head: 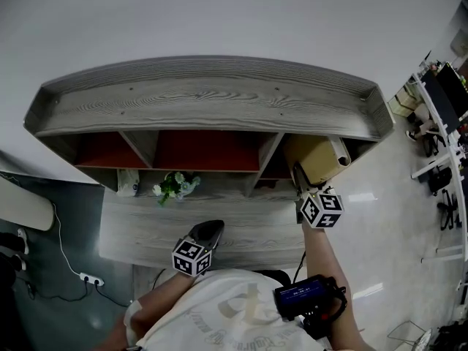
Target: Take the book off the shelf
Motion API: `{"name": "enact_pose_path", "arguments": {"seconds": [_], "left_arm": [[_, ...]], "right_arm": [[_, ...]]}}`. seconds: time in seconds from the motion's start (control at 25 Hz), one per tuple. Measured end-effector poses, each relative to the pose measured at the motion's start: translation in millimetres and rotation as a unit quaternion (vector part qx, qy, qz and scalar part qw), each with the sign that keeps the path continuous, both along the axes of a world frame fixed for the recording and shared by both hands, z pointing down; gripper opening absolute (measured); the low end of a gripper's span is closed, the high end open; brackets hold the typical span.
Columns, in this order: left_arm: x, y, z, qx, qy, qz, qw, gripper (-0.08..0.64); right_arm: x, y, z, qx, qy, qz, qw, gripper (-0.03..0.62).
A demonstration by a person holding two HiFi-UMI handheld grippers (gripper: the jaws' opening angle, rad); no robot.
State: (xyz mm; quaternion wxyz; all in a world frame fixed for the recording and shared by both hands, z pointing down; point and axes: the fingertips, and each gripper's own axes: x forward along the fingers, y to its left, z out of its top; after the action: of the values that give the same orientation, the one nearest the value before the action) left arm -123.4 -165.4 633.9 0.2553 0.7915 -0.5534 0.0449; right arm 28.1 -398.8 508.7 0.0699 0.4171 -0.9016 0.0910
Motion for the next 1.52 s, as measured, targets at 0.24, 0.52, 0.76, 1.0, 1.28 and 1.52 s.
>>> {"name": "enact_pose_path", "arguments": {"seconds": [0.24,0.52,0.76,1.0,1.28,1.52], "left_arm": [[11,1,-1,0.004,0.001,0.013,0.9999,0.000],[16,6,-2,0.005,0.002,0.022,0.9997,0.001],[16,9,-2,0.007,0.001,0.034,0.9994,0.000],[19,14,-3,0.010,0.003,0.047,0.9988,0.000],[17,24,0,0.007,0.003,0.054,0.9985,0.002],[23,29,1,0.008,0.001,0.073,0.9973,0.002]], "right_arm": [[7,10,-7,0.006,-0.011,-0.010,1.000,0.216],[17,24,-12,0.007,-0.037,-0.013,0.999,0.216],[25,38,-10,0.004,-0.057,-0.010,0.998,0.216],[34,51,-9,0.001,-0.072,-0.003,0.997,0.216],[37,73,-7,0.004,-0.084,-0.005,0.996,0.216],[47,88,2,-0.003,-0.090,0.005,0.996,0.216]]}}
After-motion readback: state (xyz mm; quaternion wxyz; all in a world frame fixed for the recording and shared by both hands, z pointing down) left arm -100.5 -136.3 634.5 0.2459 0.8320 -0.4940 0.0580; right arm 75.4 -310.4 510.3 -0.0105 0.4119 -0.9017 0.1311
